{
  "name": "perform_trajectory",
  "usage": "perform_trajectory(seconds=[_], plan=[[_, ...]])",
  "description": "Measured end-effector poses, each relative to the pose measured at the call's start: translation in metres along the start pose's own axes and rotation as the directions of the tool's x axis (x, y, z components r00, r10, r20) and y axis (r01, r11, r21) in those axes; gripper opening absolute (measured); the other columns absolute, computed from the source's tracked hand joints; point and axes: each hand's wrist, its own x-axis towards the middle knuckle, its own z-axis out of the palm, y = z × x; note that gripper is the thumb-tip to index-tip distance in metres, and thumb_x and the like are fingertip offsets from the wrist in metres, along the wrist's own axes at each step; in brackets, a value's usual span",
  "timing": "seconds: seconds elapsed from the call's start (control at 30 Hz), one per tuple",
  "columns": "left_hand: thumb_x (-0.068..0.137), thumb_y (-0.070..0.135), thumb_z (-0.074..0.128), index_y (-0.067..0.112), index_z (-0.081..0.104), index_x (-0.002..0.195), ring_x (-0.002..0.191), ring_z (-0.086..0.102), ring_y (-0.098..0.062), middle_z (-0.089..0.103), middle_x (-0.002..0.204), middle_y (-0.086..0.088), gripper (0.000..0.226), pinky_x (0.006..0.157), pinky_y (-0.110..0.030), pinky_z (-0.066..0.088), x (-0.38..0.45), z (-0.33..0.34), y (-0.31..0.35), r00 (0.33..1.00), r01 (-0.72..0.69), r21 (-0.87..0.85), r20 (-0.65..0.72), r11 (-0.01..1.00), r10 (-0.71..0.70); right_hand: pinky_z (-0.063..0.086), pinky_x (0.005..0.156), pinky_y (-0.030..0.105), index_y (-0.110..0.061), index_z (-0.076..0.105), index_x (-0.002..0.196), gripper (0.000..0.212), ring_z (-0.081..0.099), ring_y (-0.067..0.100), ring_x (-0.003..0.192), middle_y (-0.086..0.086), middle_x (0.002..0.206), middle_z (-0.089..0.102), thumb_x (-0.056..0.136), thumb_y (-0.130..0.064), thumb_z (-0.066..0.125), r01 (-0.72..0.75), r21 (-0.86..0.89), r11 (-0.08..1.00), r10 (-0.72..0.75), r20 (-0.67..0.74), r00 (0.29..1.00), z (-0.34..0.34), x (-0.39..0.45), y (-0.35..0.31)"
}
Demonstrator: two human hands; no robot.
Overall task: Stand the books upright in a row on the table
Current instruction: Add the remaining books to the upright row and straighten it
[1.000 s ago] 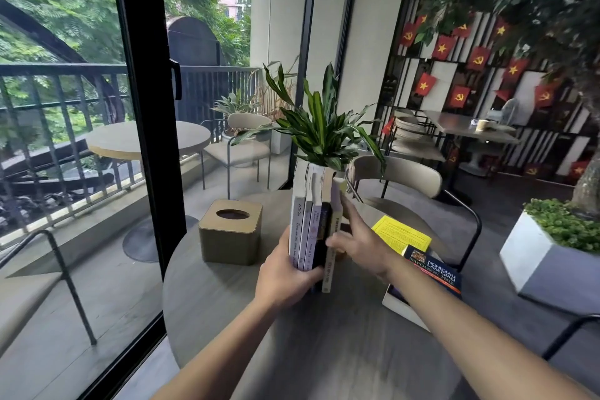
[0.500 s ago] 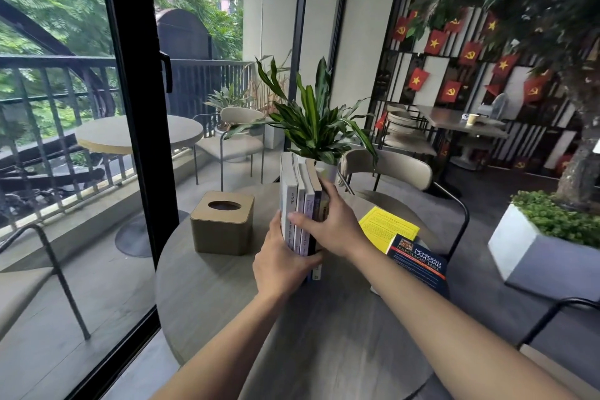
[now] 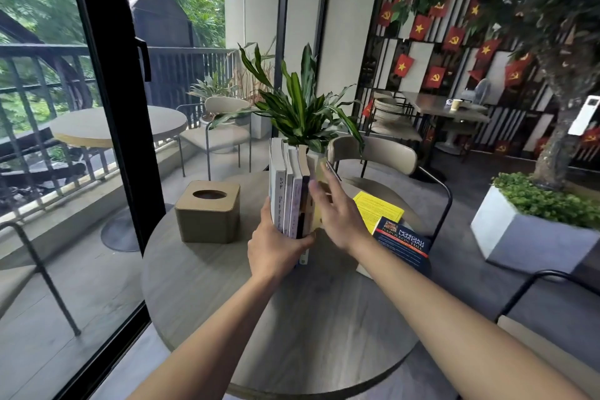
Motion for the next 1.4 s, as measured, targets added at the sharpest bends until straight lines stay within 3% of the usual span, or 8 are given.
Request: perform_trajectory(seconds=[0.13,0.27,0.57,0.7,0.83,0.97,1.17,1.4], plan=[[0.055,0.054,0.081,0.035,0.032,0.145,0.096,0.066,-0.03,0.07,0.108,-0.001,0.104,0.082,-0.044,0.057,-0.001,-0.001,0.0,1.0,-0.023,-0.002,0.005,1.0,0.023,0.034,0.106,0.042,-0.032,0.016,0.152,0.075,0.032,0.023,0.14,-0.001,0.155,0.033,0.089,-0.072,0.026,-0.044,-0.331,0.943,-0.024,-0.197,0.98,-0.018,-0.015,0.024],[0.053,0.058,0.077,0.034,0.035,0.141,0.093,0.066,-0.029,0.069,0.103,0.0,0.1,0.08,-0.045,0.058,-0.001,-0.003,-0.001,0.999,-0.04,0.004,0.012,0.999,0.04,0.032,0.104,0.05,-0.021,0.021,0.151,0.079,0.027,0.034,0.138,0.015,0.153,0.031,0.089,-0.068,0.035,-0.269,-0.628,0.73,0.126,-0.264,0.956,-0.039,-0.026,0.051],[0.049,0.064,0.073,0.032,0.041,0.137,0.091,0.066,-0.027,0.064,0.095,0.005,0.1,0.077,-0.045,0.06,-0.001,-0.005,-0.003,0.998,-0.031,-0.003,0.059,1.0,0.031,0.036,0.098,0.045,-0.003,0.034,0.137,0.102,0.037,0.036,0.127,0.022,0.139,0.043,0.074,-0.083,0.042,-0.624,-0.659,0.42,0.519,-0.39,0.761,-0.068,-0.042,0.1],[0.053,0.061,0.075,0.03,0.042,0.135,0.092,0.066,-0.027,0.066,0.1,0.003,0.094,0.079,-0.045,0.06,-0.003,-0.004,-0.007,0.997,-0.044,-0.011,0.058,0.999,0.044,0.042,0.095,0.042,-0.004,0.029,0.139,0.126,0.044,0.035,0.123,0.021,0.135,0.042,0.052,-0.091,0.054,-0.781,-0.412,0.47,0.67,-0.409,0.619,-0.074,-0.04,0.109],[0.055,0.058,0.076,0.027,0.045,0.132,0.094,0.066,-0.027,0.067,0.102,0.001,0.089,0.079,-0.046,0.06,-0.002,-0.002,-0.008,0.997,-0.045,-0.023,0.067,0.999,0.046,0.048,0.09,0.037,-0.003,0.042,0.135,0.136,0.053,0.031,0.119,0.015,0.131,0.053,0.035,-0.093,0.061,-0.782,-0.358,0.511,0.686,-0.378,0.622,-0.084,-0.039,0.112],[0.054,0.058,0.075,0.027,0.046,0.132,0.094,0.067,-0.028,0.069,0.106,-0.002,0.089,0.079,-0.045,0.06,-0.001,-0.001,-0.009,0.996,-0.039,-0.03,0.079,0.999,0.041,0.053,0.086,0.037,-0.013,0.066,0.112,0.092,0.064,0.025,0.102,0.007,0.115,0.067,0.042,-0.071,0.081,-0.741,-0.104,0.663,0.671,-0.357,0.65,-0.082,-0.042,0.111],[0.06,0.056,0.081,0.029,0.044,0.133,0.091,0.065,-0.022,0.067,0.104,0.004,0.086,0.078,-0.042,0.06,0.001,-0.002,-0.014,0.995,-0.065,-0.033,0.068,0.997,0.067,0.049,0.083,0.043,-0.005,0.04,0.105,0.044,0.058,0.04,0.106,0.023,0.117,0.062,0.084,-0.034,0.064,-0.638,-0.071,0.767,0.488,-0.581,0.651,-0.058,-0.042,0.092],[0.054,0.062,0.079,0.034,0.043,0.135,0.09,0.065,-0.016,0.062,0.093,0.015,0.093,0.078,-0.034,0.058,0.002,-0.005,-0.015,0.991,-0.085,-0.043,0.1,0.995,0.089,0.047,0.078,0.042,-0.003,0.037,0.104,0.035,0.059,0.041,0.099,0.021,0.109,0.063,0.092,-0.026,0.06,-0.258,-0.016,0.966,0.189,-0.635,0.749,-0.035,-0.039,0.049]])
